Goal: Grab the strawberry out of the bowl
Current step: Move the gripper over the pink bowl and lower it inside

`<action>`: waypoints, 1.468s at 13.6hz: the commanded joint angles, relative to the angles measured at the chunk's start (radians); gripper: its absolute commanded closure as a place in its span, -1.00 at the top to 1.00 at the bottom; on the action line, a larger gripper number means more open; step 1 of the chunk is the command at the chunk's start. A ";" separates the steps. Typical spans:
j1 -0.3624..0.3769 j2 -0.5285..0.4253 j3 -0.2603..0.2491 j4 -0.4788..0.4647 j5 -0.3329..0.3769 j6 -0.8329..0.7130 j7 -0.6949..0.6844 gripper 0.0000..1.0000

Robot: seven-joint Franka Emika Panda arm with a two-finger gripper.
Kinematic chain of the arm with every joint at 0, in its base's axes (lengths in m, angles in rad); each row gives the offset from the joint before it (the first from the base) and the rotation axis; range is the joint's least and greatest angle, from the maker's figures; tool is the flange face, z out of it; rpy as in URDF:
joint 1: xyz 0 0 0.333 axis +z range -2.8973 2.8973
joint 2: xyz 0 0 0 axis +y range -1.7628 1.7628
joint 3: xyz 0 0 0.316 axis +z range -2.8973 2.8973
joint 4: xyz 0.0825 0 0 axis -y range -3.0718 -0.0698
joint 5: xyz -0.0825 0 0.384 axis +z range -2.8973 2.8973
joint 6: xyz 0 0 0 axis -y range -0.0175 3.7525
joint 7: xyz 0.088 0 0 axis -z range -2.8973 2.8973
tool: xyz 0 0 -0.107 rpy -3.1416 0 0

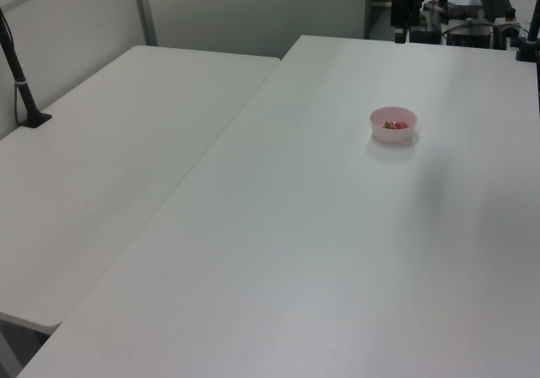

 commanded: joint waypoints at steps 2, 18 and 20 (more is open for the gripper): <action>-0.017 -0.004 -0.010 0.024 0.018 0.002 -0.024 1.00; -0.020 0.106 -0.003 0.018 0.015 0.020 -0.044 1.00; -0.045 0.152 -0.004 0.009 0.010 0.085 -0.099 1.00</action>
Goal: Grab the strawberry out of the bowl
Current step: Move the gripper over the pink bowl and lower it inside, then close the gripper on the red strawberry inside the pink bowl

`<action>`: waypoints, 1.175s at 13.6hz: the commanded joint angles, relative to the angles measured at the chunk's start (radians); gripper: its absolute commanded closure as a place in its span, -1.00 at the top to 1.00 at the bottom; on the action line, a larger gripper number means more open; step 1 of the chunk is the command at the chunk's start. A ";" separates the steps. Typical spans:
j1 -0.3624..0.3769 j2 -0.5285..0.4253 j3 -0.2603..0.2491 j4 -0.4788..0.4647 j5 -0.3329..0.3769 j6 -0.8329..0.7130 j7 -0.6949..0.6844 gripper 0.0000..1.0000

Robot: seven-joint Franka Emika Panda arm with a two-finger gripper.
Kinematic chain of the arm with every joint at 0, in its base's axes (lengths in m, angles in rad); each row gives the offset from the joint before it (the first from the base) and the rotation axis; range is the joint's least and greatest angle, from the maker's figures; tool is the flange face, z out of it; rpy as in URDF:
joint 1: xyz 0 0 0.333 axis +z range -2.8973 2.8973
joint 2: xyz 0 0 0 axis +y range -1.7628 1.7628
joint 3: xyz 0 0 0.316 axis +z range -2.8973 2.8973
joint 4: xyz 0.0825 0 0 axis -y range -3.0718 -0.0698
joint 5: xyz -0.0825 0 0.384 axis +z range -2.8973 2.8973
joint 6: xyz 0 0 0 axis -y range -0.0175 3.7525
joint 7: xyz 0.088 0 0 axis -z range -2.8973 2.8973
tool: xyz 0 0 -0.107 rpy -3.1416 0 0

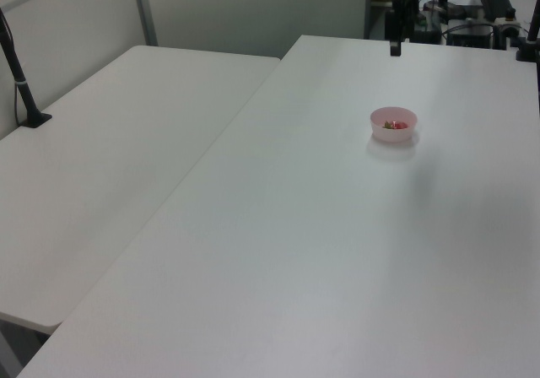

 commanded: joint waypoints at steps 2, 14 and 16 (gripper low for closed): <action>-0.041 0.122 -0.020 -0.034 0.002 0.178 -0.125 1.00; 0.065 0.250 -0.176 -0.229 0.005 0.456 -0.501 0.48; 0.063 0.270 -0.176 -0.248 0.004 0.510 -0.521 0.48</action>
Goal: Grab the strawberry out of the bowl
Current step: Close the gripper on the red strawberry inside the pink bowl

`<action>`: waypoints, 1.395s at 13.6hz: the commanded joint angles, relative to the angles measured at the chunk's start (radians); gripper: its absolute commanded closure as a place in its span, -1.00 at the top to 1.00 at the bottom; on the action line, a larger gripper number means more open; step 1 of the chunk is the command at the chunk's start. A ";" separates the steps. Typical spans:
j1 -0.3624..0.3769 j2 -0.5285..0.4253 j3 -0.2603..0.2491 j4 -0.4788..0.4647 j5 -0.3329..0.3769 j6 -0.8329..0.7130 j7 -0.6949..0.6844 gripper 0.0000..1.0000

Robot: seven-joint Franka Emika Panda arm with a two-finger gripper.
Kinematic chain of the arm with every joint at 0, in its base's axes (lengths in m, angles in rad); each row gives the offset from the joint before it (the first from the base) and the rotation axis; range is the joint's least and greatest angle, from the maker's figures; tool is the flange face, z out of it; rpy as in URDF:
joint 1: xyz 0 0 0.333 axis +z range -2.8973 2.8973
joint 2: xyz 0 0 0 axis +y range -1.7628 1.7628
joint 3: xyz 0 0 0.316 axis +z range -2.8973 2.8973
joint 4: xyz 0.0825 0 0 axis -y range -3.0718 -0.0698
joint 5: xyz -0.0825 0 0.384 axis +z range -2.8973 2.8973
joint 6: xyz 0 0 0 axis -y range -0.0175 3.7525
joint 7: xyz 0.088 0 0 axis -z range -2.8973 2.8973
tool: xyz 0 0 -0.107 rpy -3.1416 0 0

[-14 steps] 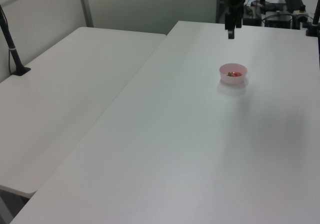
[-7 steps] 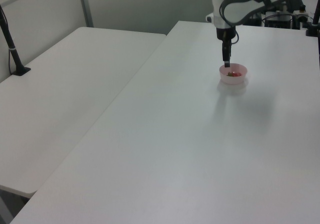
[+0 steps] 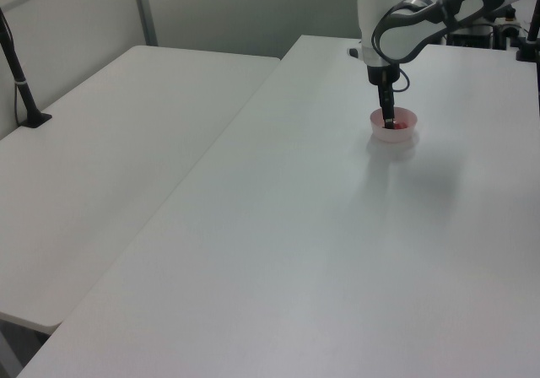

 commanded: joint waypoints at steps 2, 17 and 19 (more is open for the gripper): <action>0.016 0.025 -0.026 -0.051 0.003 0.092 -0.087 0.44; 0.008 -0.022 -0.032 -0.023 0.047 0.053 -0.108 -0.46; 0.005 -0.022 -0.032 -0.023 0.047 0.049 -0.127 -0.47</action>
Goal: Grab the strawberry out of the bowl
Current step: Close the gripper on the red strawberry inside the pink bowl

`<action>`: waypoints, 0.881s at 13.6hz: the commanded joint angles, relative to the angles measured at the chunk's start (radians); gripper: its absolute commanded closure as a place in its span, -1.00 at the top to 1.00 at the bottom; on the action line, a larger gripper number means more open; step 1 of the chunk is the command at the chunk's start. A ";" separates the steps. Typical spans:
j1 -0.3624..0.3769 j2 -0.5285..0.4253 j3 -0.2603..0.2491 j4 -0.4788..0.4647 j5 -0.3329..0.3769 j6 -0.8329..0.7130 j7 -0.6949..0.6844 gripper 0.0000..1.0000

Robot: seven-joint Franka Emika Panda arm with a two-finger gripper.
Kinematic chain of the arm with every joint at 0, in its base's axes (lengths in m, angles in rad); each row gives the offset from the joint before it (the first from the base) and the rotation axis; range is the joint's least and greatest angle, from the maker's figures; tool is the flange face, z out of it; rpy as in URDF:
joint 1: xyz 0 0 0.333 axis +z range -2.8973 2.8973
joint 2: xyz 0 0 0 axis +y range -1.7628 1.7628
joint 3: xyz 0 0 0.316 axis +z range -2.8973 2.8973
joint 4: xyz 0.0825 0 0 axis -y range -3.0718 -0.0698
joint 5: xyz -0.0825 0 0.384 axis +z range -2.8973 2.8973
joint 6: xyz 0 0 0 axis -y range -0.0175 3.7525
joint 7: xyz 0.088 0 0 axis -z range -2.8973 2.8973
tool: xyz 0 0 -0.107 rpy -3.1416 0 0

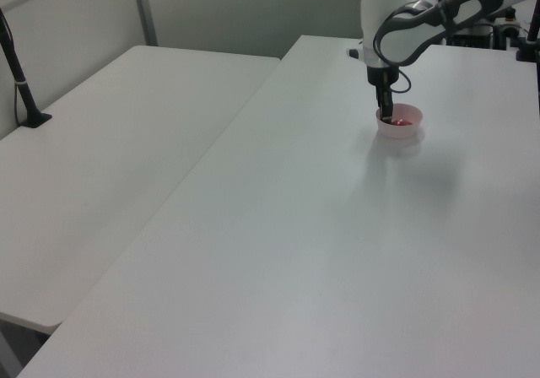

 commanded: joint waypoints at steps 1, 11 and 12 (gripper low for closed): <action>0.007 -0.027 -0.024 -0.015 0.023 -0.022 -0.051 -0.10; 0.010 -0.026 -0.045 -0.056 0.011 -0.059 -0.139 0.98; 0.009 -0.024 -0.045 -0.058 0.008 -0.057 -0.159 0.76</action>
